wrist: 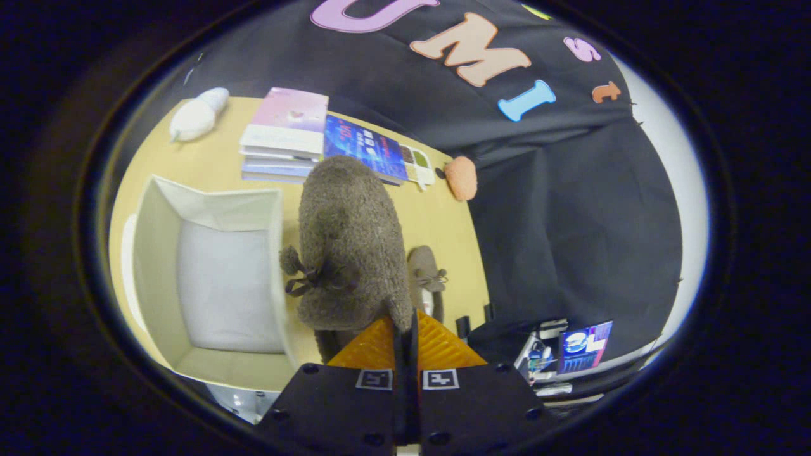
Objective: Open the storage box then place both shoes into the box .Put the left shoe in first, then the right shoe, with the right side of both shoes facing outward in a uniform manner.
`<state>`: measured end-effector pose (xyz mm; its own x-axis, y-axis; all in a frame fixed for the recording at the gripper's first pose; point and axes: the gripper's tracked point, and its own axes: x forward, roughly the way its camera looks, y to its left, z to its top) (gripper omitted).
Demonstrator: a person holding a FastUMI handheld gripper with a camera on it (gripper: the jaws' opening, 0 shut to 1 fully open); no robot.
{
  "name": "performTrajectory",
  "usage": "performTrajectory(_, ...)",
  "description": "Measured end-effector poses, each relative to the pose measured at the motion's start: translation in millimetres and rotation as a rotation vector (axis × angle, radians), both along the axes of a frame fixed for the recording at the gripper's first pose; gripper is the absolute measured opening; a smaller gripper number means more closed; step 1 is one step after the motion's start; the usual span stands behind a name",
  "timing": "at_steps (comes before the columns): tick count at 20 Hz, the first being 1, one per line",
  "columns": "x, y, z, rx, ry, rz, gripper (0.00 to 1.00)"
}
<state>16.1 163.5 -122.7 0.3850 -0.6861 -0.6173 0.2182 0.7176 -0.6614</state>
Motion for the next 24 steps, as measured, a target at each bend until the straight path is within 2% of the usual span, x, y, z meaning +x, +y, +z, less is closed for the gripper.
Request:
performTrajectory(4, -4, 68, -32, 0.158, 0.046, 0.024, 0.04)
performTrajectory(8, 3, 110, -70, 0.233, 0.124, 0.04, 0.04)
performTrajectory(13, 12, 131, -111, 0.259, 0.198, 0.048, 0.04)
performTrajectory(19, 14, 160, -180, 0.537, 0.229, 0.011, 0.04)
performTrajectory(24, 15, 161, -213, 0.551, 0.293, 0.058, 0.05)
